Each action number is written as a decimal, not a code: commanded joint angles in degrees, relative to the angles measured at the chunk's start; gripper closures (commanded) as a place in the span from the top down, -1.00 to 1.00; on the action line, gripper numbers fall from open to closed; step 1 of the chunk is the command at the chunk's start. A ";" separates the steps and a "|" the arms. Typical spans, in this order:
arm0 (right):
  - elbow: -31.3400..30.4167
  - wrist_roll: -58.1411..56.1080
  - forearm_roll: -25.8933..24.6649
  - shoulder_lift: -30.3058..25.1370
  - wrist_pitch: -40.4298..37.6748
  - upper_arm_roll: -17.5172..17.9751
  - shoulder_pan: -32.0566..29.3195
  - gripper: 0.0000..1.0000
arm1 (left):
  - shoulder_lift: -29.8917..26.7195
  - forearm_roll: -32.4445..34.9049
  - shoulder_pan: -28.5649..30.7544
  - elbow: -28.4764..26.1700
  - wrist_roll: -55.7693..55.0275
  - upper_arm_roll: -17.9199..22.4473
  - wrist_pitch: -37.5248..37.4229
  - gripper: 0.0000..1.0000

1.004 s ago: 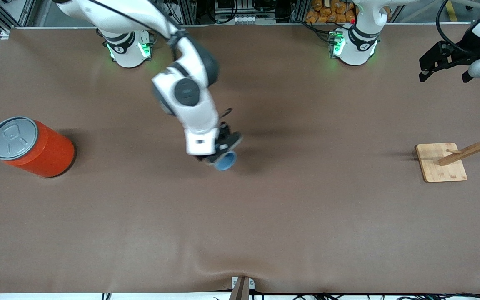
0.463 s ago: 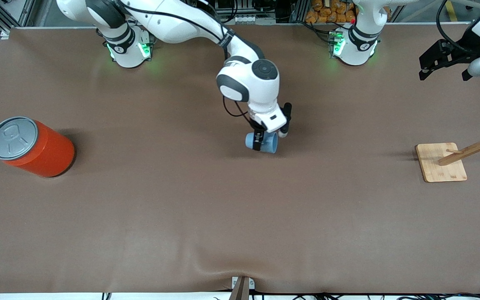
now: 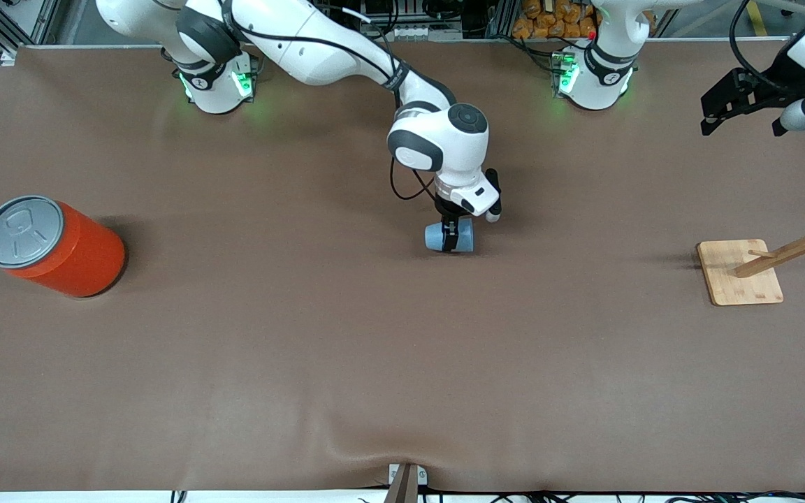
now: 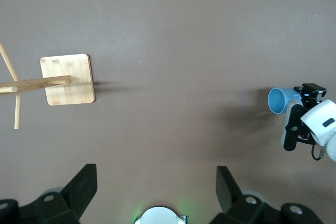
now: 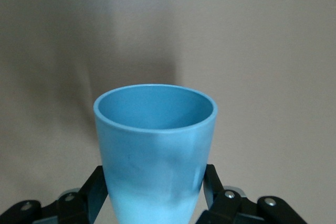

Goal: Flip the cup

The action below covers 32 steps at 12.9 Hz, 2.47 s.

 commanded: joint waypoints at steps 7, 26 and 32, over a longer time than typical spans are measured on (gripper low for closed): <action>0.51 1.90 -1.16 1.43 0.77 -0.52 1.04 1.00 | 3.23 -0.63 -0.35 -0.55 -0.05 -0.66 1.25 1.00; -3.27 0.49 -0.11 -11.30 -8.01 7.46 -7.99 1.00 | 16.67 -15.66 -5.71 -7.22 -0.58 -0.92 12.58 1.00; -2.13 0.93 8.49 -20.62 -15.05 10.29 -27.13 1.00 | 21.59 -16.10 -9.05 -7.58 -0.93 -1.01 18.55 1.00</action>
